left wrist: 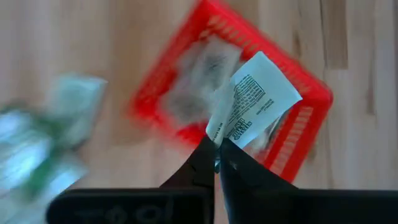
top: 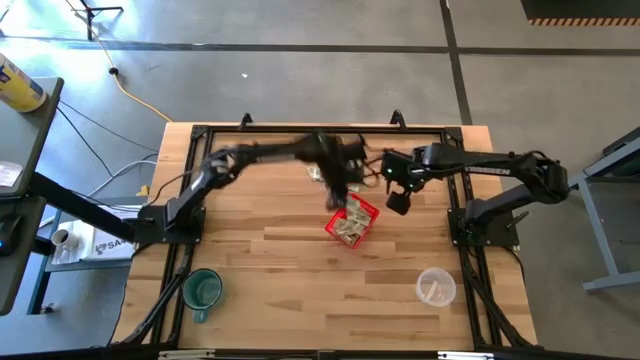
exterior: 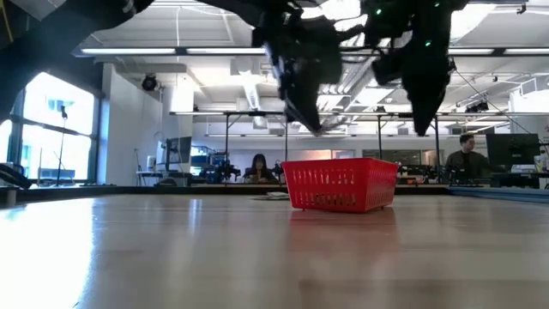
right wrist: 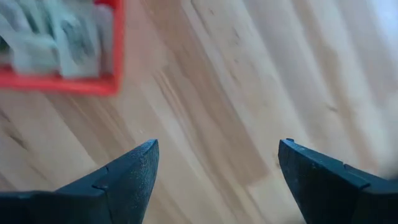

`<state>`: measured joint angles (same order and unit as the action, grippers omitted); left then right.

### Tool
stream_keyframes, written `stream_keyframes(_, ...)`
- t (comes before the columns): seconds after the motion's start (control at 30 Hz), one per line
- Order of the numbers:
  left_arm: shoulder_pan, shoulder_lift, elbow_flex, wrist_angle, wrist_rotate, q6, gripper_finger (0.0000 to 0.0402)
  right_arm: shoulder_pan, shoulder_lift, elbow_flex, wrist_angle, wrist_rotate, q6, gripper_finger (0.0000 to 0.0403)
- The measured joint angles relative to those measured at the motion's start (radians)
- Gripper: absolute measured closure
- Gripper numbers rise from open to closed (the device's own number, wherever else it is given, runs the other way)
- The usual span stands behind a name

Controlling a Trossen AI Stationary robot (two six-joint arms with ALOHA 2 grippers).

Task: Pick and place items into bin
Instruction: Put the white stevia packet into the bin

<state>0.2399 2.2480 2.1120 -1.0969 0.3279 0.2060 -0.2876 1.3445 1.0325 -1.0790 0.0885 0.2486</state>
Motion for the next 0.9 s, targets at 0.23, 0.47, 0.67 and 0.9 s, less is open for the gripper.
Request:
stream_keyframes(0.23,-0.163,0.09,-0.002,0.13,-0.246,-0.204,0.0279,0.038,-0.174,-0.002,-0.11,0.094,0.01,0.0082)
stream_keyframes(0.47,-0.18,0.098,-0.003,-0.067,-0.366,-0.345,0.021,0.041,-0.293,-0.001,-0.081,0.105,0.056,0.0082)
stream_keyframes(0.67,-0.196,-0.009,-0.004,-0.248,-0.397,-0.394,0.0198,0.006,-0.232,-0.001,0.082,0.1,-0.069,0.0082)
stream_keyframes(0.9,-0.184,-0.172,-0.004,-0.147,-0.492,-0.371,0.0198,-0.079,-0.18,-0.001,0.204,0.046,-0.132,0.0082)
